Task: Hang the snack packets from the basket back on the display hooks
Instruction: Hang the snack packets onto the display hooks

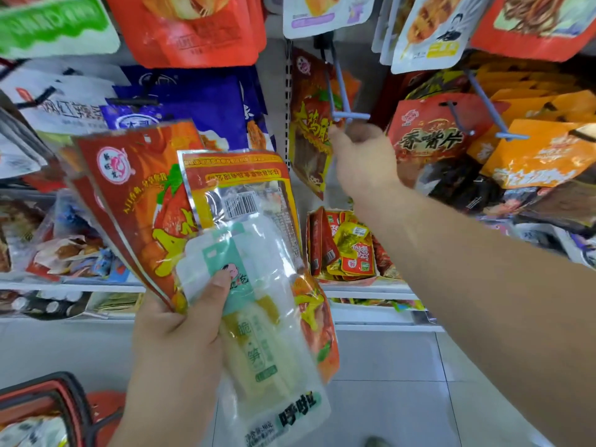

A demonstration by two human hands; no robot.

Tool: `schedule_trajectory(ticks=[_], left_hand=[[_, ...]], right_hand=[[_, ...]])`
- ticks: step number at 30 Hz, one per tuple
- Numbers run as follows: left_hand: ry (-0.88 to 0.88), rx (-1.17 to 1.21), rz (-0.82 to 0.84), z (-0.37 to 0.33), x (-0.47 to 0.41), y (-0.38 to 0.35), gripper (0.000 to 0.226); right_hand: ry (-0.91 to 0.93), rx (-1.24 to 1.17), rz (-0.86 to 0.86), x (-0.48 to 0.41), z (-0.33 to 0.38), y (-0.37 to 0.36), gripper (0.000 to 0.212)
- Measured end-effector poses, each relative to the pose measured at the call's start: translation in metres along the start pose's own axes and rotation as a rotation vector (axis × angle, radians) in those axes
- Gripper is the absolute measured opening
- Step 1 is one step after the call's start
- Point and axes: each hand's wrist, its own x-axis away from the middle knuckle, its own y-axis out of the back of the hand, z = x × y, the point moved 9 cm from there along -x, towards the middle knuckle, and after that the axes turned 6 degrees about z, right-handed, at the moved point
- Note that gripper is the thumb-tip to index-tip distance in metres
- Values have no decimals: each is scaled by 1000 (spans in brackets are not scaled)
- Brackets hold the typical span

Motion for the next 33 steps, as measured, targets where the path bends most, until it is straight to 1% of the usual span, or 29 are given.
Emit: schedule_trajectory(ticks=[2,6,7,9,11,14,17,20,21,24,26,28,31,33], left_hand=[[-8,46,-3,-7,9,-1,36],[68,91,12,-1,30,-9,26],[97,105,26,-1,35,-13,26],[135,128,3,-2,45,-15,26],[157,139,-8,-7,56,-17,24],[191,156,-52,-26,76,-15,20],[181,176,-90,-58,94,-9,13],[138,162,-75,-100,111,-5,12],[114,162,-64,-116,115,-6,15],[47,155,-33,-159,126,-7,34],[9,184,-30,-188,134,-2,37],[-7,221,-31,-211,140,7,39],[-19,244,-25,-242,150,30,51],[-46,237,-30,-263,154,49,40]], right_hand=[[0,-24,99,45,-13,2,40],[-6,-73,290,134,-33,2,31],[-5,-67,340,153,-35,1,36],[-1,18,450,184,-36,-1,61],[-18,101,518,201,-41,0,79],[-28,134,530,215,-32,9,89],[44,167,586,224,2,14,94],[104,188,616,234,44,21,87],[113,176,609,236,58,25,83],[130,119,598,245,96,33,78],[141,77,581,253,123,38,75],[147,23,575,264,149,40,66],[172,-18,573,283,187,35,51],[191,-42,564,297,212,29,47]])
